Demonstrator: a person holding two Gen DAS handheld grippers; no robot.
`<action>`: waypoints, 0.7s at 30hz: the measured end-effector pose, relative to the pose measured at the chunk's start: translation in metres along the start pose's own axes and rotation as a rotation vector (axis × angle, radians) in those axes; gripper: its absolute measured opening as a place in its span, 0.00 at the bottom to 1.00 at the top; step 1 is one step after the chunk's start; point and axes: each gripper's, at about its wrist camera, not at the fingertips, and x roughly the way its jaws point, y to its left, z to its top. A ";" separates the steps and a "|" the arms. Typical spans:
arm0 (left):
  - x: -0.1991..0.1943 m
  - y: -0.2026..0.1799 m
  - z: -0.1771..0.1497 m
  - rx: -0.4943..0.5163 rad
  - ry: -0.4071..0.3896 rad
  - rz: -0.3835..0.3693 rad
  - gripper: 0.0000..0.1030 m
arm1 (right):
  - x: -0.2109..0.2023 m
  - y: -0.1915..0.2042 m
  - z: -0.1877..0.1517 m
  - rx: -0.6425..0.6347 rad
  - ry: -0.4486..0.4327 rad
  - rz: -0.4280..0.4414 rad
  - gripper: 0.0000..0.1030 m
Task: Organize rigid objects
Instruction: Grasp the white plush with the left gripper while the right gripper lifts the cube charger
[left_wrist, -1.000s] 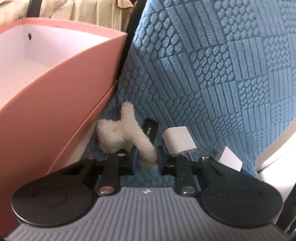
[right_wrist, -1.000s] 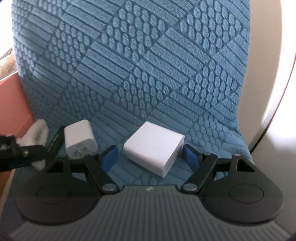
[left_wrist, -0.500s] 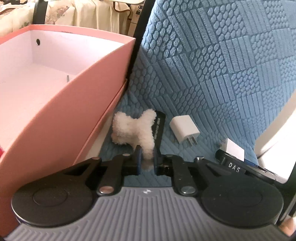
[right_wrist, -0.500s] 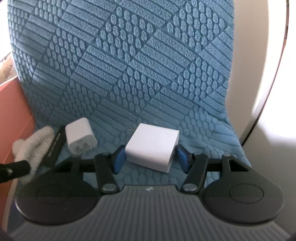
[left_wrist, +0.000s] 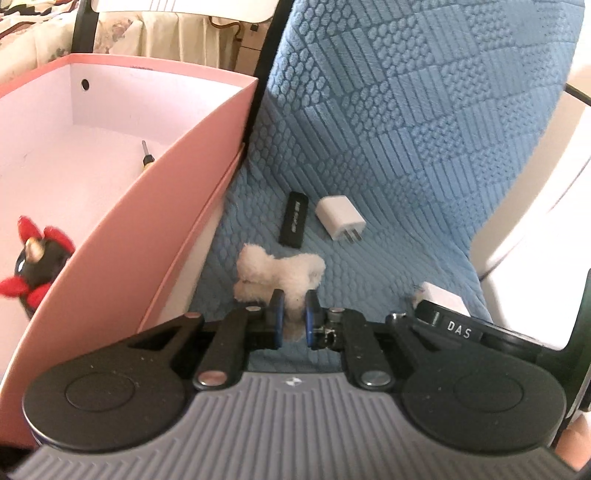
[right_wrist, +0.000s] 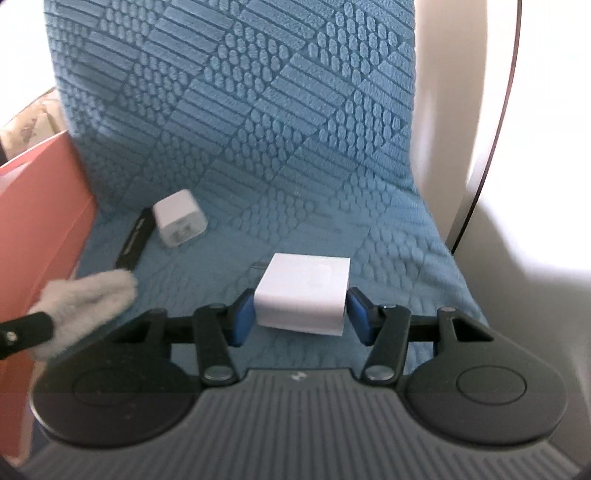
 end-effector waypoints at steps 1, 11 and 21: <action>-0.004 -0.001 -0.002 0.009 0.001 -0.003 0.13 | -0.006 0.001 -0.002 0.002 0.003 0.007 0.54; -0.040 0.015 -0.026 0.039 0.068 -0.055 0.13 | -0.052 0.022 -0.048 -0.010 0.032 0.032 0.54; -0.055 0.019 -0.055 0.073 0.139 -0.082 0.13 | -0.096 0.045 -0.087 -0.002 0.059 0.035 0.54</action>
